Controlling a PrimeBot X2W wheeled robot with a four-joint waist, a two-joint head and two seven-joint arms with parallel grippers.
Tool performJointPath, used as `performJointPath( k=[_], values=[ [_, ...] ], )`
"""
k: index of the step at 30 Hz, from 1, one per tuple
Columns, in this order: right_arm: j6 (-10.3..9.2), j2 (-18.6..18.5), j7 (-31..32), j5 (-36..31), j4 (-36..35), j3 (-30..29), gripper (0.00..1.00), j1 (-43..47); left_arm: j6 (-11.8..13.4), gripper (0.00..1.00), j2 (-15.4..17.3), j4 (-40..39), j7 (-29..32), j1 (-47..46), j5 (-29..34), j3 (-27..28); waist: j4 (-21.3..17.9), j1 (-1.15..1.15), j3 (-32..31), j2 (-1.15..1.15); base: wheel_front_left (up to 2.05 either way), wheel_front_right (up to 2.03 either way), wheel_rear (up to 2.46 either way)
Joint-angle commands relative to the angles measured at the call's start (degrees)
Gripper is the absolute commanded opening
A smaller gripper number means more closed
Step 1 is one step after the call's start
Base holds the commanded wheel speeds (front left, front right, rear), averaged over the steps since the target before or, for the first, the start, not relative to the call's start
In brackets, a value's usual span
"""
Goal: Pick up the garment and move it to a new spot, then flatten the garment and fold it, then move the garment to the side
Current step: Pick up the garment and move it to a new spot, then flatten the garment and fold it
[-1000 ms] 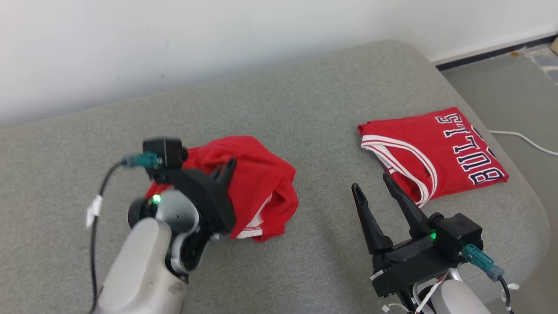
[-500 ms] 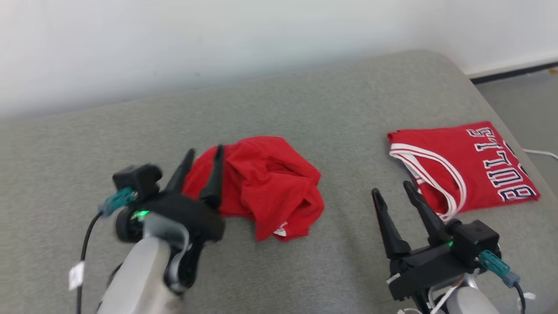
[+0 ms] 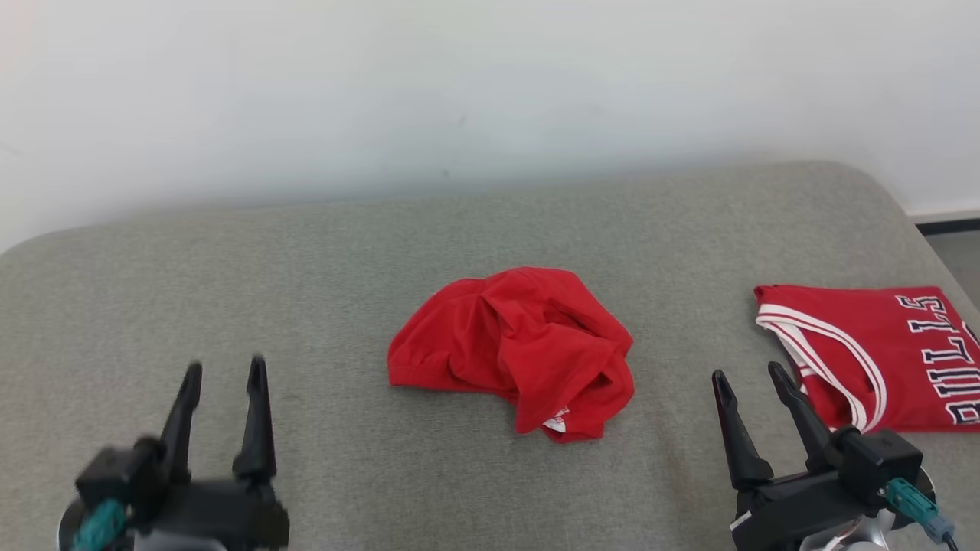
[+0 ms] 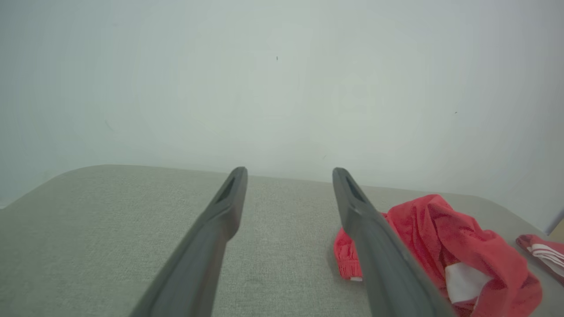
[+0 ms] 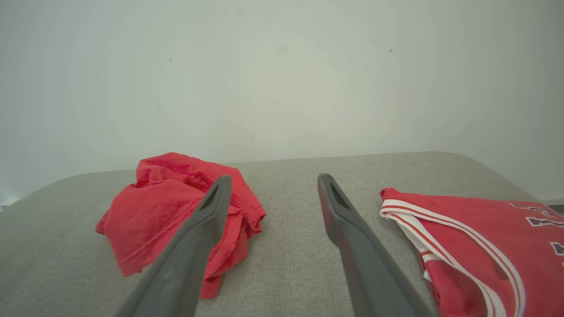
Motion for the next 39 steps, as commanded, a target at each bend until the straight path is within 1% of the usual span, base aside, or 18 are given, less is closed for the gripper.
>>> performJointPath(
  k=[1,6,7,12,14,18,21,39],
  values=[
    [-0.15,-0.4,-0.6,-0.2,0.4,-0.2,1.00,0.8,-0.4,1.00,0.0,-1.1,0.0,2.9,1.5,0.6,1.9,0.01,-1.6,0.00,0.00,0.00,0.00],
    [-0.15,-0.9,-1.5,-0.7,1.3,-0.1,1.00,1.3,-1.8,1.00,-1.2,-4.4,0.0,10.3,4.8,3.2,2.5,0.01,-2.2,0.00,0.00,0.00,0.00],
    [-0.15,-0.9,-1.7,-0.7,1.6,-0.1,1.00,1.4,-2.3,1.00,-2.1,-4.9,0.0,12.8,5.6,3.7,2.7,0.01,-2.4,0.00,0.00,0.00,0.00],
    [-0.15,-0.9,-2.1,-0.6,2.1,-0.1,1.00,2.0,-3.4,1.00,-3.5,-4.6,0.0,15.9,6.8,4.8,3.1,0.01,-2.6,0.00,0.00,0.00,0.00],
    [-0.15,-1.0,-2.1,-0.5,2.2,-0.1,1.00,2.2,-3.5,1.00,-3.7,-4.4,0.0,16.1,7.1,5.0,3.1,0.01,-2.7,0.00,0.00,0.00,0.00],
    [-0.15,-1.3,-2.3,-0.3,2.8,0.2,1.00,2.2,-4.7,1.00,-4.3,-4.1,0.0,16.0,7.9,5.5,3.0,0.01,-2.7,0.00,0.00,0.00,0.00],
    [-0.15,-1.3,-2.3,-0.2,3.0,0.5,1.00,2.0,-5.1,1.00,-4.8,-4.0,0.0,16.0,8.5,5.8,2.8,0.01,-2.7,0.00,0.00,0.00,0.00],
    [-0.15,-0.8,-2.4,-0.4,3.1,1.3,1.00,1.4,-6.4,1.00,-6.7,-3.1,0.0,15.8,10.6,7.2,2.3,0.01,-2.5,0.00,0.00,0.00,0.00]
  ],
)
